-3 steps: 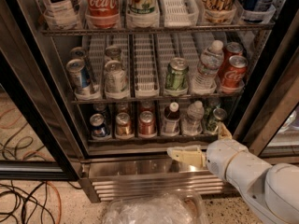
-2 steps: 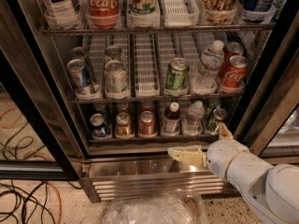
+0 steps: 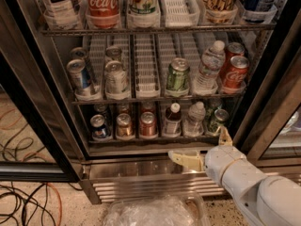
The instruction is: Pick green can from bottom shelf of fridge
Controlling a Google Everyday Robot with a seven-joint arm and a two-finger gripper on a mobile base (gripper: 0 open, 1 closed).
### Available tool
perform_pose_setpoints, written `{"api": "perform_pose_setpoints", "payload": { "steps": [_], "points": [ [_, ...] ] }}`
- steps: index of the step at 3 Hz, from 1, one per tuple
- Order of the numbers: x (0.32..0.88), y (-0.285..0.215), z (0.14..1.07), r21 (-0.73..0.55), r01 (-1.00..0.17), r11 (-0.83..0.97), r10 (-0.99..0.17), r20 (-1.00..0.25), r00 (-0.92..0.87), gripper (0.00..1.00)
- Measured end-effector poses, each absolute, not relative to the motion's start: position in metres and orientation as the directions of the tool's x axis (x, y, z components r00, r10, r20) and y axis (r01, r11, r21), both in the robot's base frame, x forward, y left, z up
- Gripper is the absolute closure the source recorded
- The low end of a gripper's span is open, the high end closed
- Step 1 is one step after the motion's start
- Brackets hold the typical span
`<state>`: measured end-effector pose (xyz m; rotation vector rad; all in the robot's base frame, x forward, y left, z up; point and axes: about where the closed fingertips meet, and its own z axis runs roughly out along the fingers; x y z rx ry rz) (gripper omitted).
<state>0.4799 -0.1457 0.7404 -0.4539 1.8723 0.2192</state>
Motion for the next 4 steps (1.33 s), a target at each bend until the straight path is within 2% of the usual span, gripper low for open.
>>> {"api": "perform_pose_setpoints", "payload": {
  "steps": [2,4],
  "points": [
    [0.495,-0.154,0.723,-0.107,-0.291,0.951,-0.151,-0.979,-0.135,0.0],
    [0.499,-0.156,0.673,-0.02,-0.201,0.979,-0.039,-0.995,-0.092,0.0]
  ]
}}
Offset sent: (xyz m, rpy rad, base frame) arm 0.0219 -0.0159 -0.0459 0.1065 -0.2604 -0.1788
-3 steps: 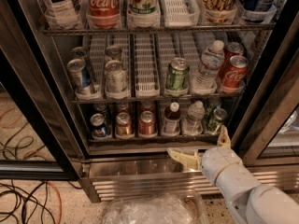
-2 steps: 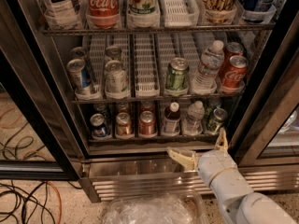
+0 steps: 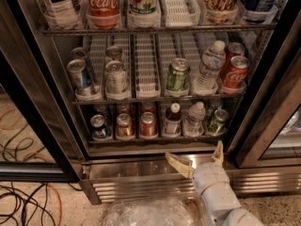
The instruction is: Pick green can from bottom shelf of fridge
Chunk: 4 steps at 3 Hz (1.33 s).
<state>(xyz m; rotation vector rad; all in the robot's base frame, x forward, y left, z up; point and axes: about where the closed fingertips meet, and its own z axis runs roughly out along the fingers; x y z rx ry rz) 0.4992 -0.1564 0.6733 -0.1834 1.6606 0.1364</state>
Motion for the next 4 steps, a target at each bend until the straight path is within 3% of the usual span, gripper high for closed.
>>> {"api": "perform_pose_setpoints", "payload": {
  "steps": [1,3,4],
  "points": [
    [0.499,-0.161,0.644,0.061,-0.112,0.992,0.048,-0.993,-0.109,0.0],
    [0.503,-0.166,0.641,0.039,-0.083,0.996,0.031,-0.995,-0.096,0.0],
    [0.513,-0.182,0.636,0.048,-0.016,0.999,0.047,-0.997,-0.062,0.0]
  ]
}}
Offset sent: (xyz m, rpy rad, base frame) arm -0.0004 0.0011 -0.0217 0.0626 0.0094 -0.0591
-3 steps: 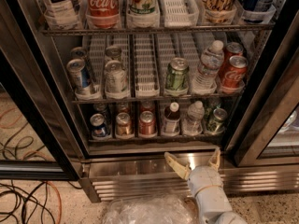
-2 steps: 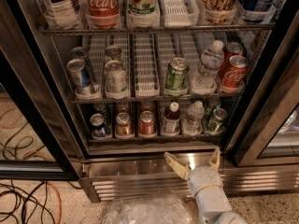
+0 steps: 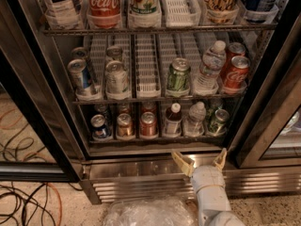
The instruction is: Pick green can from bottom shelf of fridge
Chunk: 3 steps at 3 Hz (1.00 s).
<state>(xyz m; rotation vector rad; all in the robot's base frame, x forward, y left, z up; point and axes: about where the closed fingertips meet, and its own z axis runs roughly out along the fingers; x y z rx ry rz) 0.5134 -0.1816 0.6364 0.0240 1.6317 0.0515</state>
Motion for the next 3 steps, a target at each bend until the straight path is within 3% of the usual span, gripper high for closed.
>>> {"api": "perform_pose_setpoints", "payload": {
  "steps": [3],
  "points": [
    [0.542,-0.213,0.61,0.093,0.084,0.992,0.093,-0.996,-0.002,0.0]
  ]
}}
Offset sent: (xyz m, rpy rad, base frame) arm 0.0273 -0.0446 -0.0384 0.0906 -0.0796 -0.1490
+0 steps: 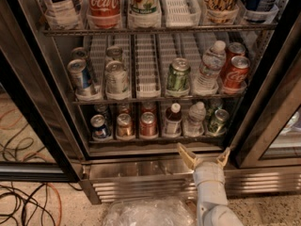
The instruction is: Pick green can from bottom shelf of fridge
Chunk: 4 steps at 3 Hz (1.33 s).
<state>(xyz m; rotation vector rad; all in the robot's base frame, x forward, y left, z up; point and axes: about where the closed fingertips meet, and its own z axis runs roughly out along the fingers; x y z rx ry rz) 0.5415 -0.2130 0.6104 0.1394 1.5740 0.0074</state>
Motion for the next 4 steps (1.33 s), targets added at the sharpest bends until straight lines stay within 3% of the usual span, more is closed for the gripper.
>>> {"api": "perform_pose_setpoints", "payload": {
  "steps": [4],
  "points": [
    [0.583,-0.24,0.591,0.052,0.178,0.983,0.037,-0.996,0.084,0.0]
  ]
}}
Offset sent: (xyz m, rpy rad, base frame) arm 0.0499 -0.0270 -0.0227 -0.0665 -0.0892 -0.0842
